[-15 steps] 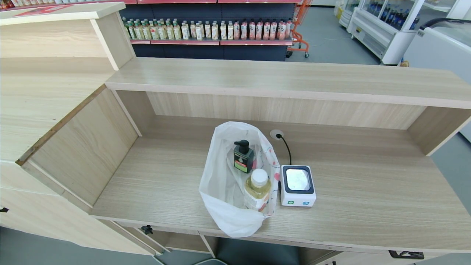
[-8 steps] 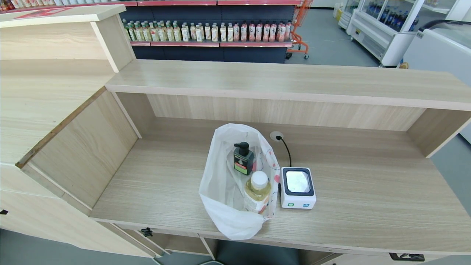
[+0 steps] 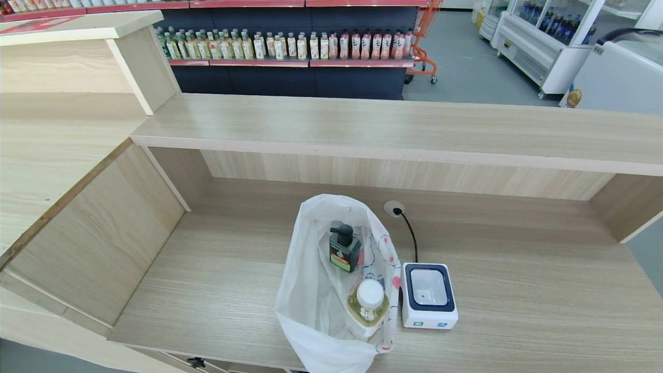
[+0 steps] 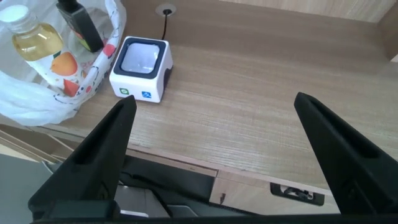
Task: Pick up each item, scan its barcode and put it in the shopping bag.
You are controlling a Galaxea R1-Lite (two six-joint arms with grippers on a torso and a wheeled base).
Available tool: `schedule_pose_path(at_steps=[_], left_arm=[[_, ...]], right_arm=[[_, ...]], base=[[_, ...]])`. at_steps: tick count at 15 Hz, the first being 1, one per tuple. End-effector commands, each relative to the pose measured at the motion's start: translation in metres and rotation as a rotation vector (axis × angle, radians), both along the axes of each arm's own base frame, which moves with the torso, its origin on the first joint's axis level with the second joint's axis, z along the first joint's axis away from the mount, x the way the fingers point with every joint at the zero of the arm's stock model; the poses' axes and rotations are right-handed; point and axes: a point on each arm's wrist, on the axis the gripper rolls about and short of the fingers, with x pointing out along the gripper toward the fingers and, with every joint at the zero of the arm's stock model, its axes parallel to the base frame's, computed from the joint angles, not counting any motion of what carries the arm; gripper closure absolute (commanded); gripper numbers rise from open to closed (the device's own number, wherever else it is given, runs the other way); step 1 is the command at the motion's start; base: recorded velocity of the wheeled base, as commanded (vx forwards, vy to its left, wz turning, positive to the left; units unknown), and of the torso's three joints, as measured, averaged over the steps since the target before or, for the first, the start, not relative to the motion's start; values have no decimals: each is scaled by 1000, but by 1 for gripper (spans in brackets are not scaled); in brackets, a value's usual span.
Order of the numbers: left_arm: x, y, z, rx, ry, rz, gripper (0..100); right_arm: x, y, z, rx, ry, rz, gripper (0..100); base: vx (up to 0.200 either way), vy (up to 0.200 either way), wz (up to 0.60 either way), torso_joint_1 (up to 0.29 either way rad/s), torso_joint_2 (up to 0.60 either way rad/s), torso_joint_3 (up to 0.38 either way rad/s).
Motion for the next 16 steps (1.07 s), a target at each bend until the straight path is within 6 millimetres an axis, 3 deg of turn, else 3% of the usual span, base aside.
schedule_pose_path(at_steps=[1, 12, 16], left_arm=[[0, 0, 0, -1, 0, 1, 0], [0, 0, 0, -2, 0, 1, 0], [0, 0, 0, -1, 0, 1, 0]], right_arm=[[0, 0, 0, 0, 4, -1, 0], [0, 0, 0, 0, 6, -1, 0], [0, 0, 0, 0, 6, -1, 0]], base=[[0, 0, 0, 0, 0, 0], [0, 0, 0, 0, 0, 0], [-200, -200, 0, 10, 4, 1]])
